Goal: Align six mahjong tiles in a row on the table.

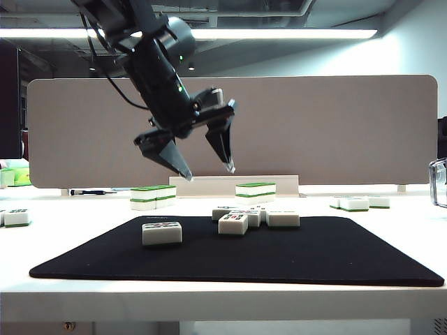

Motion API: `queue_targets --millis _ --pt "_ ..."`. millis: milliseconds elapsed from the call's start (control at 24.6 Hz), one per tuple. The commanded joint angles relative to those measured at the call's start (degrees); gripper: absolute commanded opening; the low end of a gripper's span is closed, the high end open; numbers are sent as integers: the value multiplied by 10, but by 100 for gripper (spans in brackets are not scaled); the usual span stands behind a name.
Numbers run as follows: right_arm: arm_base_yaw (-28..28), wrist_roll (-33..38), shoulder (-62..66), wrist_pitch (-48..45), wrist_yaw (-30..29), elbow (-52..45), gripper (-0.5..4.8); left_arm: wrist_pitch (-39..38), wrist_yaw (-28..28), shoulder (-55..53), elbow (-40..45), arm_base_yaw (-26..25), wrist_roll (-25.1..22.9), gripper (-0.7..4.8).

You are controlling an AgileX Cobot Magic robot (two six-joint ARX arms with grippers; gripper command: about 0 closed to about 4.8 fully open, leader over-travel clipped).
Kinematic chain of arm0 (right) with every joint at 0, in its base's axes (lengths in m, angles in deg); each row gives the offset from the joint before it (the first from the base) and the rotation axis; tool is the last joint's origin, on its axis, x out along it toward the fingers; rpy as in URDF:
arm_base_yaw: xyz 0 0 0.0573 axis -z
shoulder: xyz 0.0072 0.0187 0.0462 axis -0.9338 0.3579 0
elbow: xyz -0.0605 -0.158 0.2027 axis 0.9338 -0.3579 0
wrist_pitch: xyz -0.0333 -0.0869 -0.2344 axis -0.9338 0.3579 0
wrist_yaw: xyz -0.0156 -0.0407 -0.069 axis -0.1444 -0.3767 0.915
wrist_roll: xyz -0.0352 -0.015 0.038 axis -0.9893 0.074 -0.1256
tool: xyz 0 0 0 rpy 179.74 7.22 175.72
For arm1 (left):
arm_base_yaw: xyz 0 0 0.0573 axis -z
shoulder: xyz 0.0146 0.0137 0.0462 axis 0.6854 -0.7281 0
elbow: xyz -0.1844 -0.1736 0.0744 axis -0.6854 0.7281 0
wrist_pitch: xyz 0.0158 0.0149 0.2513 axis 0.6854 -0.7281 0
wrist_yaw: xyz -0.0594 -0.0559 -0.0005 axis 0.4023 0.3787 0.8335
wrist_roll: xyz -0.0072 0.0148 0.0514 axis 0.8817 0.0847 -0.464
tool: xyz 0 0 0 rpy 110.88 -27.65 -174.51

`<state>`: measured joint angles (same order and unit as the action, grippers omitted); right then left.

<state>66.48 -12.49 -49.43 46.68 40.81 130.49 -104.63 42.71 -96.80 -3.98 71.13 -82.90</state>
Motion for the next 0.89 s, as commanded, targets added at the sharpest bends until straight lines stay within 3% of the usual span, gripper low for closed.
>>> queue_targets --millis 41,284,528,893 --pt "-1 -1 -6 -5 1 2 -1 13 -2 -21 -3 0 0 376" --pt "-1 -1 -6 -5 1 2 -1 66 -17 -47 -3 20 2 373" --pt "-1 -1 -6 -5 1 2 -1 91 -113 -68 -3 49 3 372" --pt "-1 -1 -7 -5 1 2 -1 103 -126 -94 -3 54 25 358"
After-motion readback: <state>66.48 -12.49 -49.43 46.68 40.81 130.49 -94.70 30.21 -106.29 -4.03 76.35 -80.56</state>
